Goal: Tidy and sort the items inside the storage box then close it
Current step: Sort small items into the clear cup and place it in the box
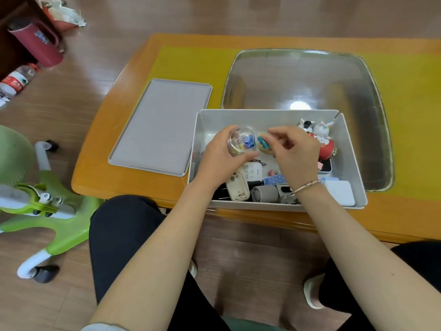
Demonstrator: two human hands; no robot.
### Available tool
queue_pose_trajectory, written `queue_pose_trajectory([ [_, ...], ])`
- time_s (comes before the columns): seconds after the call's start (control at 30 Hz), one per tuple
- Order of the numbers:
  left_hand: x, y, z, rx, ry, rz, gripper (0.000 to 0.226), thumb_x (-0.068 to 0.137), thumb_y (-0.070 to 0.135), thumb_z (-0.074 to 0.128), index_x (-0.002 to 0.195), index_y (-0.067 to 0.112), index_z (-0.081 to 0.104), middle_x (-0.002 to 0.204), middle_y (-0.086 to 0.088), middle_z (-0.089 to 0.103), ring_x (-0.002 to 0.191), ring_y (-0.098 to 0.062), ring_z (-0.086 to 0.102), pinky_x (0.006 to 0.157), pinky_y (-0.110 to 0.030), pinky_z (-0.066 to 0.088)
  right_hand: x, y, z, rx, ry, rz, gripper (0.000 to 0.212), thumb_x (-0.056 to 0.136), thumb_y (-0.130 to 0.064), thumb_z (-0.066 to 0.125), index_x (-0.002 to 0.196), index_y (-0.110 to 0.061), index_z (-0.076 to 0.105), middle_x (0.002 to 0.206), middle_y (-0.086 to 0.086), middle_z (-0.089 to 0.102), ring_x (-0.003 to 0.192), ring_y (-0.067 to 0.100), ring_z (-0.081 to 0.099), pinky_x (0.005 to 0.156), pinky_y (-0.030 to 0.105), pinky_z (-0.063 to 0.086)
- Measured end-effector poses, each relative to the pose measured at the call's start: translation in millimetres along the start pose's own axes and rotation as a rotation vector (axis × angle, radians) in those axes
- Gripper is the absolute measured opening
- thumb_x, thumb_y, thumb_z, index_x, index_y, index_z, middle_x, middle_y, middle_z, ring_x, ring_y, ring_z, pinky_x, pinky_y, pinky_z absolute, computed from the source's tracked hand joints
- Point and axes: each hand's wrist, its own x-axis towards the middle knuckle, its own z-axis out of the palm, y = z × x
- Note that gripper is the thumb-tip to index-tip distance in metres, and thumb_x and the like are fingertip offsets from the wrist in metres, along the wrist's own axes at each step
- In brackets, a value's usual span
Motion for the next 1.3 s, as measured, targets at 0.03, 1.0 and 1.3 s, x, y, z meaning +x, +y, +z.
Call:
queue_pose_trajectory([
  [0.03,0.3,-0.5,-0.2,-0.009,0.012,-0.044,0.064,0.075,0.047,0.076,0.129,0.027,0.049,0.112,0.012,0.06,0.088,-0.002,0.056,0.073,-0.017,0.046,0.6,1.3,-0.8,0.04,0.009,0.043,0.014,0.08,-0.017,0.071,0.088,-0.006,0.072,0.069,0.006,0.065,0.059,0.003,0.055,0.064,0.013,0.049],
  [1.0,1.9,1.5,-3.6,-0.127,0.025,-0.097,0.054,0.084,0.047,0.069,0.128,0.025,0.047,0.114,0.014,0.057,0.103,0.0,0.054,0.079,-0.015,0.045,10.7,10.7,-24.6,-0.092,0.007,0.052,0.017,0.088,-0.002,0.052,0.095,-0.007,0.067,0.098,0.008,0.06,0.087,0.015,0.054,0.077,0.02,0.042],
  [1.3,3.8,-2.7,-6.1,-0.132,0.19,-0.041,0.062,0.081,0.026,0.076,0.132,0.019,0.041,0.124,0.006,0.046,0.116,-0.008,0.049,0.091,-0.016,0.046,16.2,25.8,-47.3,-0.417,-0.532,0.213,0.011,0.084,-0.017,0.066,0.093,-0.018,0.072,0.08,-0.002,0.066,0.07,0.012,0.054,0.072,0.025,0.044],
])
